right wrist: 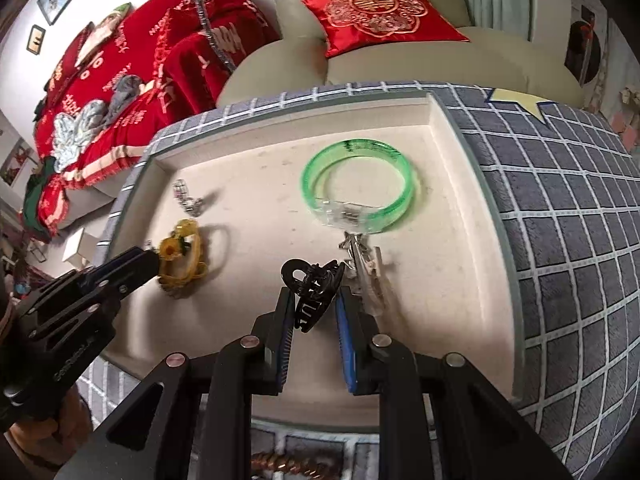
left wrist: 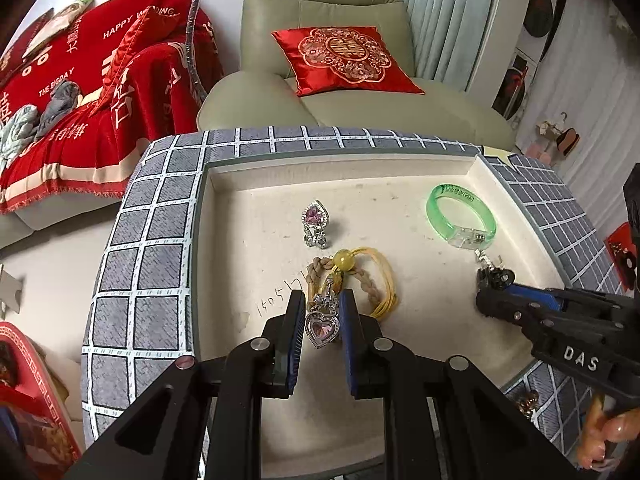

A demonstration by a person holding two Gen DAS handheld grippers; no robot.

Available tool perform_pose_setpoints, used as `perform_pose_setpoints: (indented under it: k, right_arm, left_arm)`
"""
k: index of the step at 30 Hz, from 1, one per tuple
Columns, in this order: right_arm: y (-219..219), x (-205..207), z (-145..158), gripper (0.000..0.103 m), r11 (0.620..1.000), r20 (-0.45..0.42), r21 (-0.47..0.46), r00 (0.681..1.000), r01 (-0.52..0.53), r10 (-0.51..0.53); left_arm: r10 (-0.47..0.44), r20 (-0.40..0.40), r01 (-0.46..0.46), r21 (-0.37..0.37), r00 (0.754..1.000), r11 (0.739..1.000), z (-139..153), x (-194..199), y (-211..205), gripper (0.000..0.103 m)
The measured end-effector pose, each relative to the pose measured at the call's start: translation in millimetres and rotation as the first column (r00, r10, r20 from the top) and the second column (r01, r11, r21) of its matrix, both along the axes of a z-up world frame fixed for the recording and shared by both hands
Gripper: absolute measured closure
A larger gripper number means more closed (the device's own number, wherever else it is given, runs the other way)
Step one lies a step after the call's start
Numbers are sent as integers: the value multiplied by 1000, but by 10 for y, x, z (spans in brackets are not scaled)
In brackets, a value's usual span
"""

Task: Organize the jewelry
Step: 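Carry the claw clip and heart pendant into the tray while both tools open to release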

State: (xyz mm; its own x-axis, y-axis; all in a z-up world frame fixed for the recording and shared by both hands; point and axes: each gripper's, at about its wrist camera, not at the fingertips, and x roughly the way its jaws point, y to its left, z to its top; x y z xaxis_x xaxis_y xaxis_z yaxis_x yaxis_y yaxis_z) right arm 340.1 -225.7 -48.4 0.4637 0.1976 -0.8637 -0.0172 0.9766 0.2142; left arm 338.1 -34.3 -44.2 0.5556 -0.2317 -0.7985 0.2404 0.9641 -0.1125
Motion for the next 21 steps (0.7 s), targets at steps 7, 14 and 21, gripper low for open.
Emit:
perform_pose_setpoints:
  k: [7,14,21]
  right_arm:
    - [-47,29,14,80,999,14,-43,1000,20,-19]
    - [64,-1,33,63,996,15,-92,1000,-1,2]
    - [48,-68,143,34,999,45,-48,999,13,-11]
  left_arm:
    - [-7,-4,7,23,1000,1000,-73,0,-50,69]
    - [-20,8,19,46,1000,999,-81,-33,-121,69]
    - [-22,12,21,56,1000,998,-77,-48,-143,69]
